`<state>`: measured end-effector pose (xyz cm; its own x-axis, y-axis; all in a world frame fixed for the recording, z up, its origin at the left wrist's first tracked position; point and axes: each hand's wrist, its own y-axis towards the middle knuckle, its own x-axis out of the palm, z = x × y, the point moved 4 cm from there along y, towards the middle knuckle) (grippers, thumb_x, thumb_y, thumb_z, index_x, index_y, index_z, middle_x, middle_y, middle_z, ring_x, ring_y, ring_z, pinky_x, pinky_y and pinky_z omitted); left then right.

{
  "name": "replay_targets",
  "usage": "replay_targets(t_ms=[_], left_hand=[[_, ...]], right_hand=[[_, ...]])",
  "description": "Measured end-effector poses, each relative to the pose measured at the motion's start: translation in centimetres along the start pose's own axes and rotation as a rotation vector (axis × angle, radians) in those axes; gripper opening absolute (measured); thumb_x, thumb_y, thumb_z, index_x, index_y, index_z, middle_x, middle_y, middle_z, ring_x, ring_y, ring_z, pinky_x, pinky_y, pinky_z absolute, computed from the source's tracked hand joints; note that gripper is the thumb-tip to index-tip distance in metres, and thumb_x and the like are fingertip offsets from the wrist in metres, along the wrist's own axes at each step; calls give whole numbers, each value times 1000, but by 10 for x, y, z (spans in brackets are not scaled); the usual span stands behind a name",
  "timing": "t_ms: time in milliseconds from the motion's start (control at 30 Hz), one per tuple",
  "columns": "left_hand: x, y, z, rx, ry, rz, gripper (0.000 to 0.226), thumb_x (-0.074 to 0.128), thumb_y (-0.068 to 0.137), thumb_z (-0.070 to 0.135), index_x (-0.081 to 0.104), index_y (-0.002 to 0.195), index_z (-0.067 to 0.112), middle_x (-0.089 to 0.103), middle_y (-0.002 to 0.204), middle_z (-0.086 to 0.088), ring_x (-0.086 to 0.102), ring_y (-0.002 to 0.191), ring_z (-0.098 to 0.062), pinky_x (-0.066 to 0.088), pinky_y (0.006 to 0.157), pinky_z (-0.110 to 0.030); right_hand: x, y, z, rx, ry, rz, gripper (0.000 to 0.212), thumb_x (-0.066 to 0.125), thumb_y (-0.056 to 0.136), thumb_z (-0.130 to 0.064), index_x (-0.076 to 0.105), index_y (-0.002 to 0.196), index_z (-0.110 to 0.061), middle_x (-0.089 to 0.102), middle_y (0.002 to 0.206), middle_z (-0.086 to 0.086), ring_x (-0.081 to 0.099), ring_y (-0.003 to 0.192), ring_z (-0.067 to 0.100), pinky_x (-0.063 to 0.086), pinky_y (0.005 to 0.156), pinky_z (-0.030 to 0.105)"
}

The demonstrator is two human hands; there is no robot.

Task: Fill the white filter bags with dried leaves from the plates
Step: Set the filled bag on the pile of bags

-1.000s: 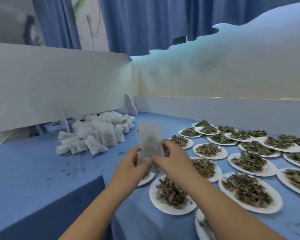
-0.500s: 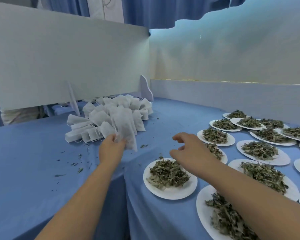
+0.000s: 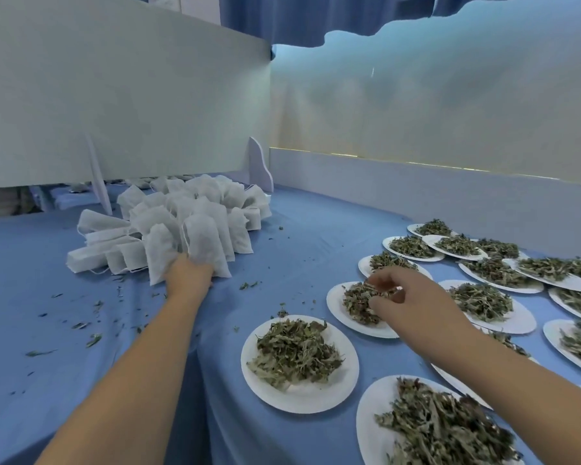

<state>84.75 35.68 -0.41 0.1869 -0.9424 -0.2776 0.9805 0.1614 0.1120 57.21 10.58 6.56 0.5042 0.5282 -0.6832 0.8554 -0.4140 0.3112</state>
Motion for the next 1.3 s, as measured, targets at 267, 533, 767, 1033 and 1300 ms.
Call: replay_targets(t_ms=[267,533,767,1033,1300], left_hand=[[-12,-63,25,169,76,-79,36,55,87,13,54,123,16,60,101,-6,58,81,-23,44,61,-32],[44,-243,107,419,-98,-410,21,51,93,14,63,93,32,60,89,8,52,58,-13,43,52,-23],[102,-431,145,540,-168,-985,28,58,88,13,67,81,38,58,60,15,46,49,-8,38,49,-21],[167,-579,186,610,-89,-1269,24,58,90,19,66,76,36,60,59,8,54,51,-11,45,54,-31],[201,-661,167,882,400,-1324,18,52,93,30,52,110,29,52,94,11,54,69,-2,37,51,-17]], right_hand=[[-5,-41,-2,-16,18,-45,18,57,91,-27,56,102,-41,52,96,-22,51,74,-10,33,57,7],[-67,-115,18,72,278,33,19,59,88,-24,61,97,-41,60,85,-13,60,64,6,51,58,23],[-158,-205,70,150,423,198,19,61,86,-20,66,93,-36,66,75,-8,66,64,10,52,62,28],[-257,-308,131,313,376,360,19,60,88,-17,65,102,-28,64,69,3,65,61,12,50,57,23],[-331,-406,207,770,44,352,8,62,86,-25,59,93,-26,62,84,0,60,54,9,43,49,22]])
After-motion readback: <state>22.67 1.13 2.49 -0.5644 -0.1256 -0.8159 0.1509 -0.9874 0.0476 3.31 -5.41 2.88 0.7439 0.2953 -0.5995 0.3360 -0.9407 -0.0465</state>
